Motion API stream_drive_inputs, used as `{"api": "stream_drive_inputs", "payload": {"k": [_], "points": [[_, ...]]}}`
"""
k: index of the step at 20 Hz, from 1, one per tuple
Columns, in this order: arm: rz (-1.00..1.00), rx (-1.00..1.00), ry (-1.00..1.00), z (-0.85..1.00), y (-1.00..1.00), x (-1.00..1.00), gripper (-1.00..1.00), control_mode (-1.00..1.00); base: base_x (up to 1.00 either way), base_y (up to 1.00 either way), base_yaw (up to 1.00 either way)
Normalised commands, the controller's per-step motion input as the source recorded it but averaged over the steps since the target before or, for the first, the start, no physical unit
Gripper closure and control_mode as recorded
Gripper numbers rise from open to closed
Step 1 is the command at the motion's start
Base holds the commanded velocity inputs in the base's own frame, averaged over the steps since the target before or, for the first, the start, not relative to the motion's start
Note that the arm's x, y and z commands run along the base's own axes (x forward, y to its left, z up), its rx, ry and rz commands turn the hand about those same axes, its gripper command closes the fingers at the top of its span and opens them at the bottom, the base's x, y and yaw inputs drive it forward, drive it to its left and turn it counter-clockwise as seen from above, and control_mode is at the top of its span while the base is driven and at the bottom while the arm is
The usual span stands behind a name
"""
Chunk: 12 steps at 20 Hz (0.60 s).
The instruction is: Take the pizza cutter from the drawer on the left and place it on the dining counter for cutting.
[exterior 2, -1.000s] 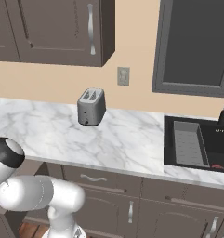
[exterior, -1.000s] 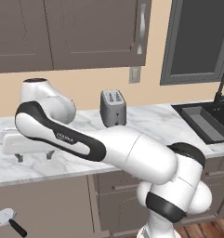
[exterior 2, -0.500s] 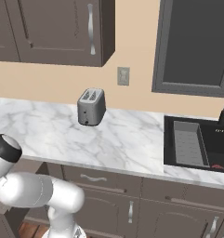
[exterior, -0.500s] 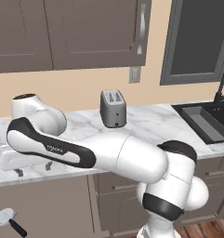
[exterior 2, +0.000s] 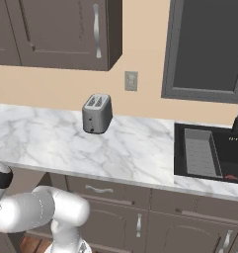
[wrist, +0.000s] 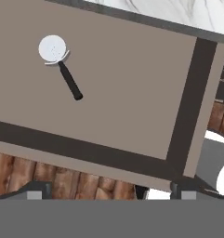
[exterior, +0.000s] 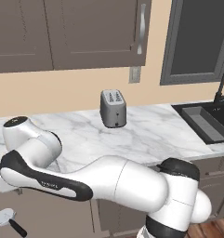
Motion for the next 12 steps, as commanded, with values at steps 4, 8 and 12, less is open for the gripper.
{"api": "stream_drive_inputs", "payload": {"k": [4,8,12], "points": [[0.00,0.01,0.00,-0.36,-0.01,0.12,-1.00,-1.00,0.00,0.00,0.00],[0.00,0.05,0.06,-0.57,0.00,0.11,-1.00,-1.00,0.00,0.00,0.00],[0.00,0.00,0.02,-0.49,0.00,0.07,-1.00,-1.00,0.00,0.00,0.00]]}}
